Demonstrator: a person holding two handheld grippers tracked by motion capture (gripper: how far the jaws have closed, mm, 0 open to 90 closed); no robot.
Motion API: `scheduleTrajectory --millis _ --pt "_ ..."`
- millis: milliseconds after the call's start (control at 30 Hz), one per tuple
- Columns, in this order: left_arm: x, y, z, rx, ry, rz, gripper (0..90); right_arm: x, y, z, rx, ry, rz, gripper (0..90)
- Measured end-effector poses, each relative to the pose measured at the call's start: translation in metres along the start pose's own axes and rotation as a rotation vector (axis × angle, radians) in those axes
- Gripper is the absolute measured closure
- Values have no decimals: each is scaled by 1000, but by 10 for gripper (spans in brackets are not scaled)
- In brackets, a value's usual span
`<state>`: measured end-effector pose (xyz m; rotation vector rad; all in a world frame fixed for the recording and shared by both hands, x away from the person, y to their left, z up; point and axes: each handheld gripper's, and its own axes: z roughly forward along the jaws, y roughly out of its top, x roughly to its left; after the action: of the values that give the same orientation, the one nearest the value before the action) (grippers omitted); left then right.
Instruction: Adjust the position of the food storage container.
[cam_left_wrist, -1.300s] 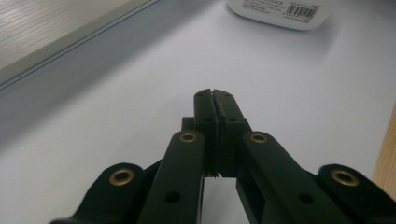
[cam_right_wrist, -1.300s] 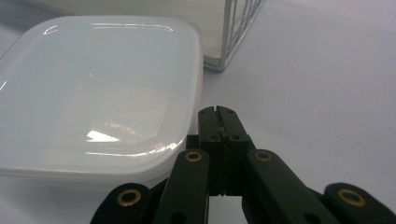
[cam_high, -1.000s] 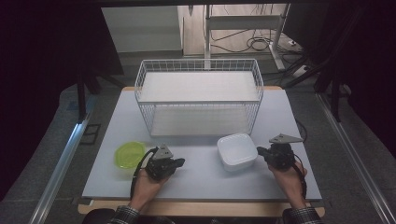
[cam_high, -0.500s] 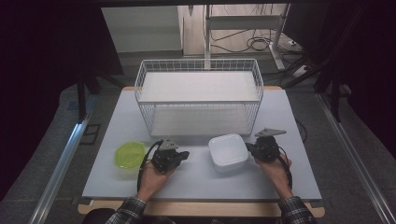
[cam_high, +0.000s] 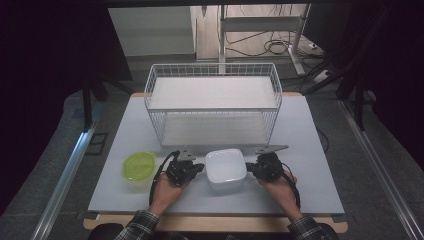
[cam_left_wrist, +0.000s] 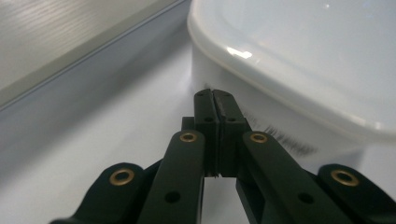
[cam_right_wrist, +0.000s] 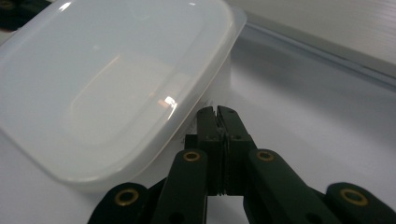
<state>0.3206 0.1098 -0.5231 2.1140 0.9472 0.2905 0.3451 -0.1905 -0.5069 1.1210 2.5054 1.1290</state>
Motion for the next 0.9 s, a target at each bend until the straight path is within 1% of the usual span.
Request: scheduleTrajectory --millis 33,67,100,233,267,367,467,533,567,600,633,667,733,800,833,867,900 --pt "1 -1 -2 8 10 4 900 8 0 0 6 2 -17 887" --pt "1 -1 -2 8 10 4 900 8 0 0 6 2 -17 887" --pt "1 -2 -5 16 13 8 900 13 -1 0 10 1 -37 886" --pt "-1 -4 -9 26 20 13 900 18 -2 -1 16 12 -41 886" --pt "-2 -5 -11 32 24 16 900 23 -3 -2 19 11 -56 887" --pt "-6 -8 -13 39 25 17 900 27 -5 -4 19 10 -62 887" --pt "-7 -8 -13 44 32 21 900 28 -5 -4 21 7 -65 887" --pt "-7 -8 -13 49 32 27 900 28 -5 -4 24 4 -67 872" --pt "-6 -7 -14 45 30 25 884 29 -4 -6 27 -13 -77 826" --pt "-6 -7 -18 44 47 38 877 29 -3 -7 24 -20 -86 806" --pt "-7 -8 -21 42 58 43 857 29 -3 -9 20 -35 -97 789" --pt "-6 -9 -24 41 71 50 818 29 -2 -12 12 -48 -107 769" --pt "-5 -12 -32 30 87 44 751 26 -3 -17 -4 -58 -116 721" --pt "-4 -15 -40 12 81 32 692 22 -4 -22 -13 -62 -108 675" --pt "-4 -15 -40 12 81 32 643 22 -4 -22 -13 -62 -108 675" --pt "-3 -17 -45 -2 81 34 581 19 -6 -27 -17 -68 -94 621" --pt "-3 -18 -50 -14 83 50 540 17 -7 -28 -21 -70 -91 600"
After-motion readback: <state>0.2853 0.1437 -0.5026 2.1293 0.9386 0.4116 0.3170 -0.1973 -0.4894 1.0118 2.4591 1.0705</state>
